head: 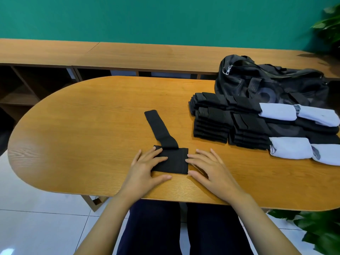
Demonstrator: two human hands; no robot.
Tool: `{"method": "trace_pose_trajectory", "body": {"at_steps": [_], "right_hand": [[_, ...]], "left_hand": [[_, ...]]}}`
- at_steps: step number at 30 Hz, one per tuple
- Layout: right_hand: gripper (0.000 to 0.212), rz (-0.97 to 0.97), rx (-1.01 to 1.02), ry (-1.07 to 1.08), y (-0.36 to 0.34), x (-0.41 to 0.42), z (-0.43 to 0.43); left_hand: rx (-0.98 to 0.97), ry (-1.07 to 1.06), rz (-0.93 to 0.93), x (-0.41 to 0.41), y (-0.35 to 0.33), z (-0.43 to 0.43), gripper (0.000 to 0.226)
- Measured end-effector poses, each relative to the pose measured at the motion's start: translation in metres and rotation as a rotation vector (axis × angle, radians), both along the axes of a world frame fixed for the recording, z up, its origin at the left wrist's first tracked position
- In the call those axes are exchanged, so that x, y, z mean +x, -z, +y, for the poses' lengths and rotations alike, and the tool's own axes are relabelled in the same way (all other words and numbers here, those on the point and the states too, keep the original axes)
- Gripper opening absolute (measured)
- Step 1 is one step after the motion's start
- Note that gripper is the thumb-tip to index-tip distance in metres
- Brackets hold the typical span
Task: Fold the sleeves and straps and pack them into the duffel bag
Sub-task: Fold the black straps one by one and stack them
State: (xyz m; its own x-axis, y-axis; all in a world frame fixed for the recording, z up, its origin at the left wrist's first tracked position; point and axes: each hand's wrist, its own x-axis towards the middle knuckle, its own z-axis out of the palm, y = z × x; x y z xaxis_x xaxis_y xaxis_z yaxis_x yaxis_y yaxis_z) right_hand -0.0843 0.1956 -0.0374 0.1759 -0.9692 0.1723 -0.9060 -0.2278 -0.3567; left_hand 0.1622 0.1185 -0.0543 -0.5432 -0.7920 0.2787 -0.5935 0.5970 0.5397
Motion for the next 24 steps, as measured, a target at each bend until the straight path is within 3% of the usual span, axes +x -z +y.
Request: {"method": "trace_pose_trajectory", "body": {"at_steps": [6, 15, 18, 24], "right_hand": [[0.054, -0.022, -0.049, 0.021, 0.003, 0.001, 0.001], [0.064, -0.008, -0.100, -0.031, 0.005, 0.003, 0.002], [0.059, -0.036, -0.094, -0.030, 0.003, 0.005, 0.001], [0.029, -0.090, -0.182, 0.051, -0.001, 0.021, -0.006]], "left_hand": [[-0.149, -0.069, -0.043, -0.003, -0.002, 0.008, 0.060], [-0.239, -0.112, 0.031, -0.002, -0.004, 0.013, 0.058], [-0.234, -0.106, 0.076, 0.000, -0.001, 0.012, 0.053], [-0.200, -0.118, 0.178, 0.002, -0.002, 0.013, 0.049]]}}
